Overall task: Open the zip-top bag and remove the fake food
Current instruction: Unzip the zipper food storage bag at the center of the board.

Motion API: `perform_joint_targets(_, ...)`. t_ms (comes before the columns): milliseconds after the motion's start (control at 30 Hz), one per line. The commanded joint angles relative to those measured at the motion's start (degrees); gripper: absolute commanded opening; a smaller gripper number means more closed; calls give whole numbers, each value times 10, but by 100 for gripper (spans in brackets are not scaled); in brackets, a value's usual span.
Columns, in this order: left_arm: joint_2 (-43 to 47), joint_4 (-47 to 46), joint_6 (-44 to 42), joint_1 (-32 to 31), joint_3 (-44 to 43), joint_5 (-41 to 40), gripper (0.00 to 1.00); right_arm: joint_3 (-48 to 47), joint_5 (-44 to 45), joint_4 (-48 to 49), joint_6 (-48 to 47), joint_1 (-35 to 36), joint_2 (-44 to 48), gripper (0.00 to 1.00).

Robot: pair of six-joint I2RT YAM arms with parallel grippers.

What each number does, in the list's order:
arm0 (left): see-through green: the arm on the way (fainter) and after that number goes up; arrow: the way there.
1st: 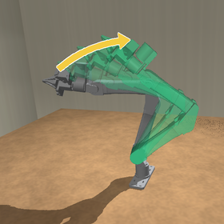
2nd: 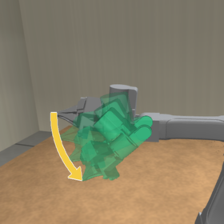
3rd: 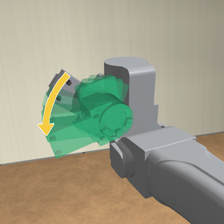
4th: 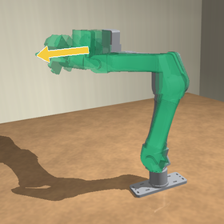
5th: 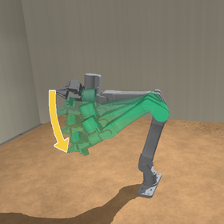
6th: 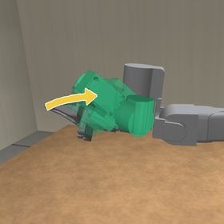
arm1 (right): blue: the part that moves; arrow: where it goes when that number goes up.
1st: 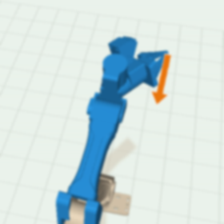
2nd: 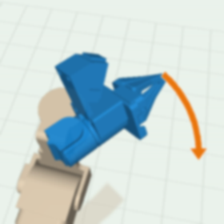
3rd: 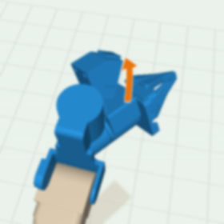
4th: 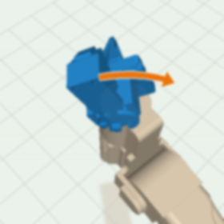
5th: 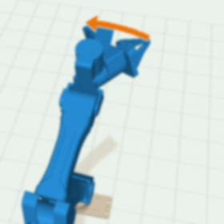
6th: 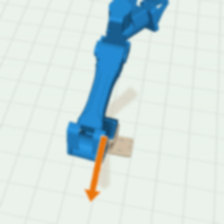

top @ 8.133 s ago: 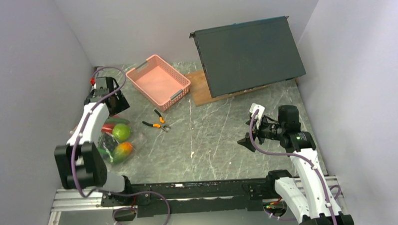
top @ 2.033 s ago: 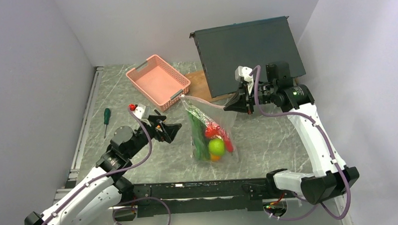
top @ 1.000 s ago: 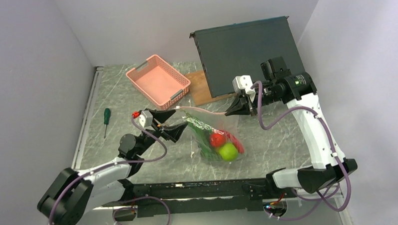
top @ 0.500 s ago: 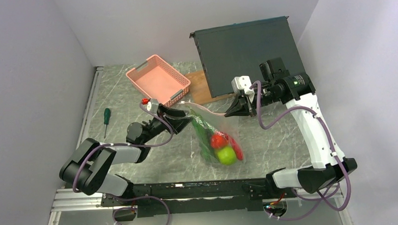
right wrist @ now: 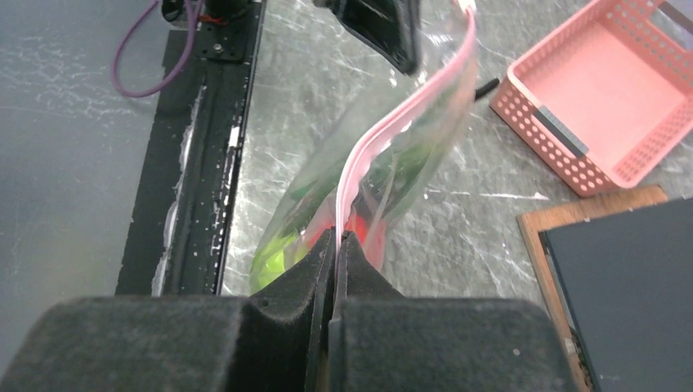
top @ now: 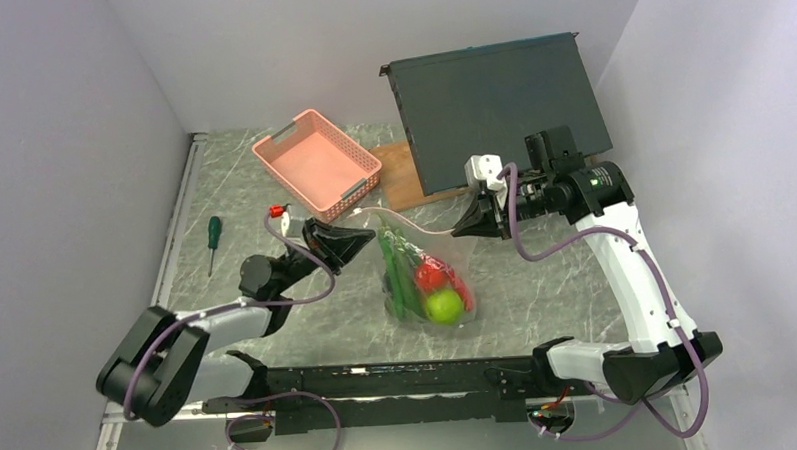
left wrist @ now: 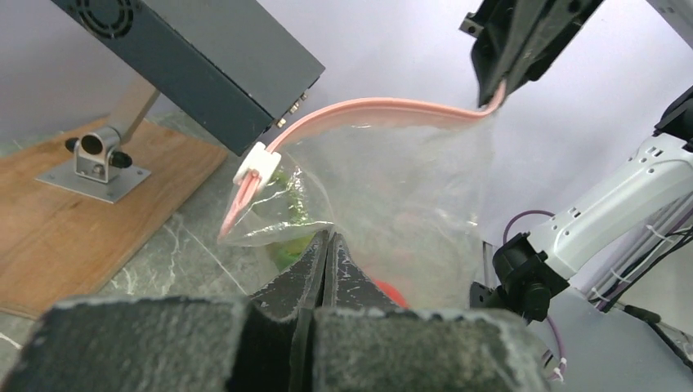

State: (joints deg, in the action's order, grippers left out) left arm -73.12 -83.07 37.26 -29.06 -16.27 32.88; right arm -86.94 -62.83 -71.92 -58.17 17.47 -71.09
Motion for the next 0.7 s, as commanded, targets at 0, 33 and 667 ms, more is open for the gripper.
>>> perform_joint_targets(0, 88, 58, -63, 2, 11, -28, 0, 21, 24, 81, 68, -15, 22, 0)
perform_joint_targets(33, 108, 80, -75, 1, 12, -37, 0, 27, 28, 91, 78, -19, 26, 0)
perform_joint_targets(667, 194, 257, -179, -32, -19, -81, 0, 55, 91, 104, 97, -25, 11, 17)
